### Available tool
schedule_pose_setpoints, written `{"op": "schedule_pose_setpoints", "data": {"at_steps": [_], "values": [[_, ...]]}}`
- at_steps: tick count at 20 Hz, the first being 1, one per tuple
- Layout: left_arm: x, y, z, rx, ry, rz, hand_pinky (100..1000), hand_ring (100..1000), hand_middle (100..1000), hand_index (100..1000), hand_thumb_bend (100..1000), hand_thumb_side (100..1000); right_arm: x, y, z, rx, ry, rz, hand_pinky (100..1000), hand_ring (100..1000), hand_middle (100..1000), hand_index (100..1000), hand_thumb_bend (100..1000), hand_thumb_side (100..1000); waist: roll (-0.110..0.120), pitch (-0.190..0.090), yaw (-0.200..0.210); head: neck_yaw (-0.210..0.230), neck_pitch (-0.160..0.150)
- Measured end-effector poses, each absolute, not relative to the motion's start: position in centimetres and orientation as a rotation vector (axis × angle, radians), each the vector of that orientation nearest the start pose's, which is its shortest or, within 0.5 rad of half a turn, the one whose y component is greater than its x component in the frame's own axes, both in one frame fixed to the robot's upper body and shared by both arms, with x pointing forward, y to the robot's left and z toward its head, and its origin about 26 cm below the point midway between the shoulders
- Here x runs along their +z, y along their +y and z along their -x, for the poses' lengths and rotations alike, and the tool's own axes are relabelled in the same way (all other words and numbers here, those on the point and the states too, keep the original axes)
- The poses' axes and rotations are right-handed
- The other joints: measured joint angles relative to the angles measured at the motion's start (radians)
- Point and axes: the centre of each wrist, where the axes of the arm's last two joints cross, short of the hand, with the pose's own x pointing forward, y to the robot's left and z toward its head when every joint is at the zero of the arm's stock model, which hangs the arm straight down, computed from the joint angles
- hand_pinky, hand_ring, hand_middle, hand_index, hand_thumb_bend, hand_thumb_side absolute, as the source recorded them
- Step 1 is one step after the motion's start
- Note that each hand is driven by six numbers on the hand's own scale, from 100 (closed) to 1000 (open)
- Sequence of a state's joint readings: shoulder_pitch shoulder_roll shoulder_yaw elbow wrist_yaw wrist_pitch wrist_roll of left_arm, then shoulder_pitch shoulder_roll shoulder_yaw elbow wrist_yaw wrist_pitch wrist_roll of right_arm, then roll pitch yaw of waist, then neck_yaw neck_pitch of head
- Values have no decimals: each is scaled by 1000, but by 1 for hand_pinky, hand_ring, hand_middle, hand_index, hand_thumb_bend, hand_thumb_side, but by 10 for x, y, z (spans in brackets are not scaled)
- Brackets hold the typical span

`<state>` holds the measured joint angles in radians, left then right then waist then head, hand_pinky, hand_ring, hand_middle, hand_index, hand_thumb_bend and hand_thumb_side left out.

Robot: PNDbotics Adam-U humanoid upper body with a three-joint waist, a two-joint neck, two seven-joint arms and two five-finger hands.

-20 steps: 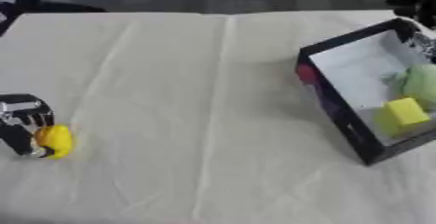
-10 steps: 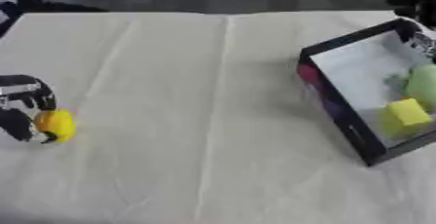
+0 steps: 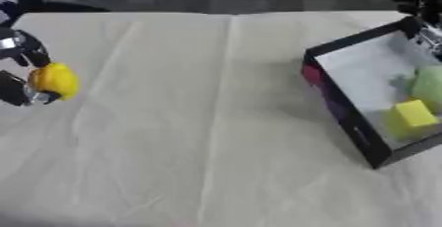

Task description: Pick up the objects with one hand, pass them to the other hand, and then place them into the box on the other side of the table.

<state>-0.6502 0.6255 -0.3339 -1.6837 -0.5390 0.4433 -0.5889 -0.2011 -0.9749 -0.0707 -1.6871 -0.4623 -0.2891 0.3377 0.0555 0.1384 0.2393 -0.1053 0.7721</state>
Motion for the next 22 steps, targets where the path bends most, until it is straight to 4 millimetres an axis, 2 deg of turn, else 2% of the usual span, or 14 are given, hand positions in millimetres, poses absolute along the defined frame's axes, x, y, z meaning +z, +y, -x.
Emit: {"op": "schedule_pose_setpoints", "data": {"at_steps": [3,11,15,22], "values": [[226,221,-367,-1256,-1429,-621,761,711,607,492,350,100,241,-409,-307,913,-2058,79,1000,1000,1000,1000,100,388,-6,0,-4,-9,0],[203,198,-379,-1100,-1571,-666,733,688,584,479,333,100,282,-351,-308,1149,-2162,-184,1000,984,1000,1000,100,248,-17,-1,-8,-37,0],[190,188,-386,-1035,-1614,-707,730,686,582,476,331,100,300,-326,-308,1283,-2181,-302,1000,979,1000,1000,100,195,-27,-12,-14,-52,0],[176,172,-391,-948,-1688,-745,723,679,575,471,320,100,311,-292,-313,1467,-2187,-452,1000,974,1000,1000,100,154,-39,-13,-28,-87,0]]}}
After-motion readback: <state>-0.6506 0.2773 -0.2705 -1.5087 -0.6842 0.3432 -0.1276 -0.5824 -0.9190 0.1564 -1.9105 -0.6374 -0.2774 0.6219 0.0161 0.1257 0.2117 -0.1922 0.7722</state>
